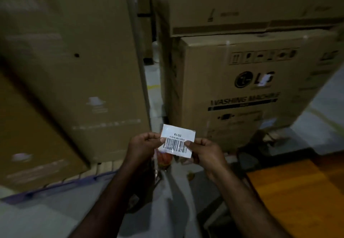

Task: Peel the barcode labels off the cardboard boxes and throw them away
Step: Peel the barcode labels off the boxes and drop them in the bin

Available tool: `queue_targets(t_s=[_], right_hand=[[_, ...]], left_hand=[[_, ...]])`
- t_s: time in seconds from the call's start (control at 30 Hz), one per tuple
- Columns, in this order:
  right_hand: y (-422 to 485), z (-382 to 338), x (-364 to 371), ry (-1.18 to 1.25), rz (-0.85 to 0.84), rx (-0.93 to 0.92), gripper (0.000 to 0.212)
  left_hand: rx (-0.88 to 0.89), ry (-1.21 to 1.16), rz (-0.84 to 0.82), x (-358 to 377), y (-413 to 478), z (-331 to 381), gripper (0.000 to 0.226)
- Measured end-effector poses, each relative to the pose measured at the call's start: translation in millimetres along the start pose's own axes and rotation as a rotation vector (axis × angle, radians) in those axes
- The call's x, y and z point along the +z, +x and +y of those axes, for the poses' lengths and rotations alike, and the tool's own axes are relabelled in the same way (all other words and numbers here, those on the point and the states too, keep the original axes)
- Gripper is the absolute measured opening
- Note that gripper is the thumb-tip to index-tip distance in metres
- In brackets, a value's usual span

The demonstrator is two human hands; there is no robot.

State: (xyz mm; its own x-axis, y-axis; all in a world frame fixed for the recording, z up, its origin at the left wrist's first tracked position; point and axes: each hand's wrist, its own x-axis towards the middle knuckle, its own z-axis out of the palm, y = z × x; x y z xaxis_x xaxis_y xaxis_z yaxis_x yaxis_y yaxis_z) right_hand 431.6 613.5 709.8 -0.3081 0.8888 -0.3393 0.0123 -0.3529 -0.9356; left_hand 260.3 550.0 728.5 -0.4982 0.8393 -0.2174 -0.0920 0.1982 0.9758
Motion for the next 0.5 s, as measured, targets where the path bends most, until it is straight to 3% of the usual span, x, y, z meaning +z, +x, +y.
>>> queue_targets(t_s=[0.23,0.43,0.5], right_hand=[[11,30,117,-0.046,-0.144,0.076,0.016],[9,84,224,-0.055,-0.276,0.197,0.004],[9,101,247,-0.111,-0.29,0.218,0.011]], left_hand=[[-0.072,0.059,0.221,-137,8,-25,0.009],[-0.129,0.023,0.315,-239,-3,-59,0.006],[-0.144,0.034,0.334,-261,-5,-69,0.008]])
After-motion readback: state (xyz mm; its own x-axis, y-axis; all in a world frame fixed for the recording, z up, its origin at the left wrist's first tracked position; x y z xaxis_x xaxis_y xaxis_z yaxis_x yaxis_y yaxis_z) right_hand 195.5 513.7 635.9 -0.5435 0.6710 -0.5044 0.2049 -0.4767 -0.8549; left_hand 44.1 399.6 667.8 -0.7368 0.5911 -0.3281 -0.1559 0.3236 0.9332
